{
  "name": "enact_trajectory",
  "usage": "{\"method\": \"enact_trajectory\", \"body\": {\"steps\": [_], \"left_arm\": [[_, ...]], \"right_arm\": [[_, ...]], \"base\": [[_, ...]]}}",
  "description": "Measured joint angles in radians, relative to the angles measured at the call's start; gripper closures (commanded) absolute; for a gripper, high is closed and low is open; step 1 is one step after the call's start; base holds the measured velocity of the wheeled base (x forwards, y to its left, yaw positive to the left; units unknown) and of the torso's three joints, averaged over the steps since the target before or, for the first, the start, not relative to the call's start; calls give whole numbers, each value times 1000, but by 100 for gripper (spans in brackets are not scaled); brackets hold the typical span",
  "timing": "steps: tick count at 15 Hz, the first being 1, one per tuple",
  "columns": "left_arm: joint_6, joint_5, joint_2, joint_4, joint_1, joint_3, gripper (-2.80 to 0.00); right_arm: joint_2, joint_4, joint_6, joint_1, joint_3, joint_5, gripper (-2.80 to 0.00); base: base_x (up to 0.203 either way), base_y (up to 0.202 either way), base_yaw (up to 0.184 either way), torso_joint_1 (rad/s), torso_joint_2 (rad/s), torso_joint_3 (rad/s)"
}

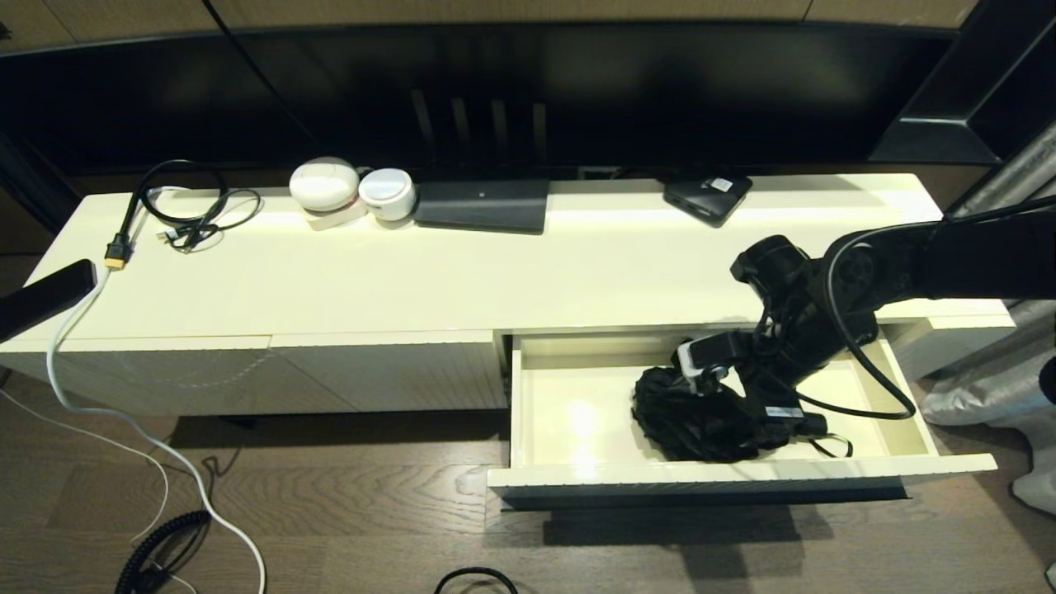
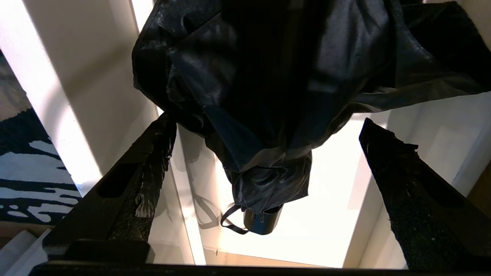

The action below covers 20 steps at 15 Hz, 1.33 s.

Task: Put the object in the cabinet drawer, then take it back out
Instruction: Take the umbrella out of the drawer and put it on the table

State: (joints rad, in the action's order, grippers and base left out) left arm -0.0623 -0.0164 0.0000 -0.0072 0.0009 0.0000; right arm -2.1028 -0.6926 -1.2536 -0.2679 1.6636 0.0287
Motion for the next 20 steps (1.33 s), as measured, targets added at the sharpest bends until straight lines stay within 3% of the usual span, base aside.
{"method": "enact_trajectory", "body": {"steps": [20], "left_arm": [[0,0,0,0,0,0,0]], "right_arm": [[-98,58,20,-6,0,0,-280]], "base": [[0,0,0,0,0,0]]}}
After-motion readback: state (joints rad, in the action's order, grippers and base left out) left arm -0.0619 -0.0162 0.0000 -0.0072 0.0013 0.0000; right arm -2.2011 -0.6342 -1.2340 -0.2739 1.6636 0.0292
